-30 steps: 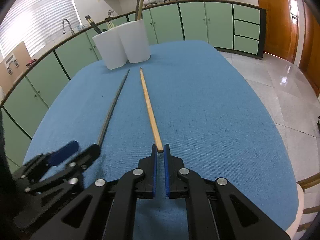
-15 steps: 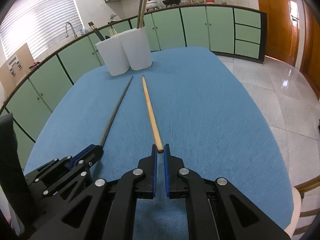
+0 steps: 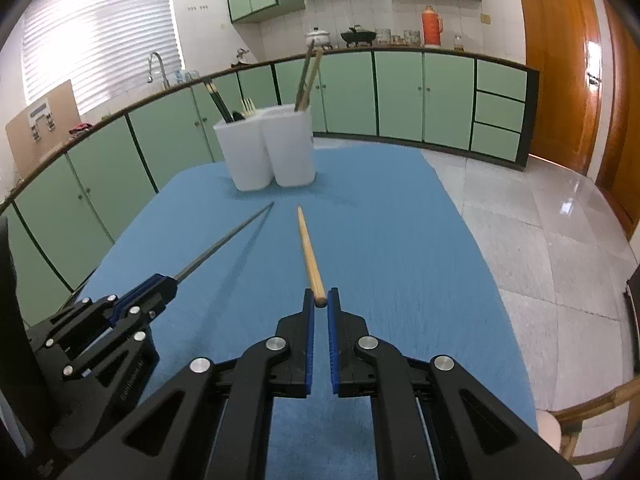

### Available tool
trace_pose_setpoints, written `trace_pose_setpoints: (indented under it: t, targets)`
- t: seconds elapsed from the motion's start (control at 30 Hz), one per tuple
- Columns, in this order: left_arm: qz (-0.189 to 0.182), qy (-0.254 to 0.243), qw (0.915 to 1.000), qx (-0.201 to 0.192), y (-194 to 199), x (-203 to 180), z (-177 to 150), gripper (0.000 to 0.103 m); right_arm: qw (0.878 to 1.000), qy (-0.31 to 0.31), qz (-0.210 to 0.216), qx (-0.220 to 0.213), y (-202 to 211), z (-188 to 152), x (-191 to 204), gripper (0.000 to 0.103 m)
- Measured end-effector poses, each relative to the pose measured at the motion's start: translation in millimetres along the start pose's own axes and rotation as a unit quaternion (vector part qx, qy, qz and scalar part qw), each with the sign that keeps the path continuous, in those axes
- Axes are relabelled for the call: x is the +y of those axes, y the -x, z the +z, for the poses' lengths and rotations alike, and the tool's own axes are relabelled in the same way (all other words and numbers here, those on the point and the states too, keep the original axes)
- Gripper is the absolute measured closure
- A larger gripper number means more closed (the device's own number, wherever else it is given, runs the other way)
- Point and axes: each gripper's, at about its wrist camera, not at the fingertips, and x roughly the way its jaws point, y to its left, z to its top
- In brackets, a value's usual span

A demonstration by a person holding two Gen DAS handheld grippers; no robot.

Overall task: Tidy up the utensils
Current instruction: 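Close the left tool on the gray chopstick while the right tool lifts the wooden chopstick, then carry the gray chopstick with the left tool while the right tool carries the wooden one over the holder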

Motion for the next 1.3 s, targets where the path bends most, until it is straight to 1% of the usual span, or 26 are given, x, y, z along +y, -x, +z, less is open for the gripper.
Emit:
trace_pose_setpoints:
  t: [0.1, 0.2, 0.5, 0.73, 0.87, 1.0, 1.13, 1.3]
  targets:
    - [0.001, 0.001, 0.9998, -0.021, 11.0, 4.9, 11.8, 0.098, 1.000, -0.004, 0.013, -0.007, 8.1, 10.2, -0.9, 0.097]
    - [-0.003, 0.003, 0.9994, -0.035, 18.0, 9.3, 24.6, 0.098, 1.000, 0.003, 0.012, -0.019, 16.6, 23.2, 0.1, 0.097]
    - [-0.016, 0.006, 0.9958, -0.090, 40.6, 21.4, 77.2, 0.098, 0.998, 0.019, 0.030, -0.057, 39.1, 69.8, 7.1, 0.097]
    - [-0.036, 0.011, 0.9938, -0.104, 48.8, 28.8, 107.6, 0.098, 0.996, 0.030, 0.052, -0.069, 47.7, 105.0, 14.8, 0.097]
    - [-0.054, 0.022, 0.9924, -0.108, 51.8, 35.1, 122.6, 0.098, 0.995, 0.038, 0.055, -0.074, 49.0, 120.4, 21.3, 0.097]
    - [-0.060, 0.025, 0.9913, -0.115, 54.4, 39.6, 131.8, 0.098, 0.994, 0.047, 0.063, -0.079, 50.3, 133.1, 26.6, 0.097]
    - [-0.070, 0.039, 0.9894, -0.121, 56.1, 51.0, 144.1, 0.098, 0.992, 0.059, 0.068, -0.083, 50.2, 145.6, 32.7, 0.097]
    - [-0.072, 0.042, 0.9871, -0.137, 59.7, 60.4, 161.5, 0.098, 0.991, 0.067, 0.080, -0.089, 49.9, 163.6, 36.4, 0.097]
